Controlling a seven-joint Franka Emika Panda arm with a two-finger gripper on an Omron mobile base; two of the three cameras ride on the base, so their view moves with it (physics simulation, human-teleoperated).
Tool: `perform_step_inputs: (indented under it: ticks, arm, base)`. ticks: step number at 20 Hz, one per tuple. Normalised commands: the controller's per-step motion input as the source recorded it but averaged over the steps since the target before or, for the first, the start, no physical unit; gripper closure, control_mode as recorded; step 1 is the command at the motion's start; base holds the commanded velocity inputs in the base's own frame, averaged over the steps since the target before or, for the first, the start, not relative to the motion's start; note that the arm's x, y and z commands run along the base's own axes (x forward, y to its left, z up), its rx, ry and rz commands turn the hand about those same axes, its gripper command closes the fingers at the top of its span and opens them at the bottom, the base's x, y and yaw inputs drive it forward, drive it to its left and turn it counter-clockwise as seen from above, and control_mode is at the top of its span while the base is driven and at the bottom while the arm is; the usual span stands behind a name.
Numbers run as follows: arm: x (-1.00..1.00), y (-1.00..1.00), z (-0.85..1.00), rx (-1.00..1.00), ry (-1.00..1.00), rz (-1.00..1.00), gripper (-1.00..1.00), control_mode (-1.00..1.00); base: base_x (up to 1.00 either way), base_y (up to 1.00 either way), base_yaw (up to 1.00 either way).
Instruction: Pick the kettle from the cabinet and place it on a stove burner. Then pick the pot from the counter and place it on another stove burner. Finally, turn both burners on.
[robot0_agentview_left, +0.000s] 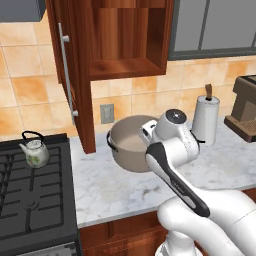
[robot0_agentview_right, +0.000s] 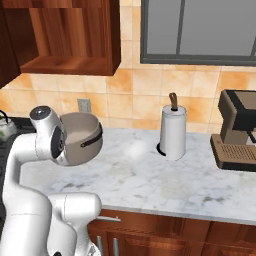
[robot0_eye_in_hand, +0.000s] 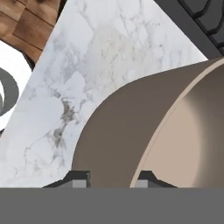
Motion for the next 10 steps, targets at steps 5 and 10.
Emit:
perform_step_inputs:
  ticks: [5,10]
  arm:
    - [-0.31,-0.26,0.29,0.00,0.00,-0.10,1.00,-1.00]
    - [-0.27,-0.25,0.27,0.00,0.00,-0.10,1.00,-1.00]
  base:
    - [0.00,0.00,0.00]
    - [0.00,0.00,0.00]
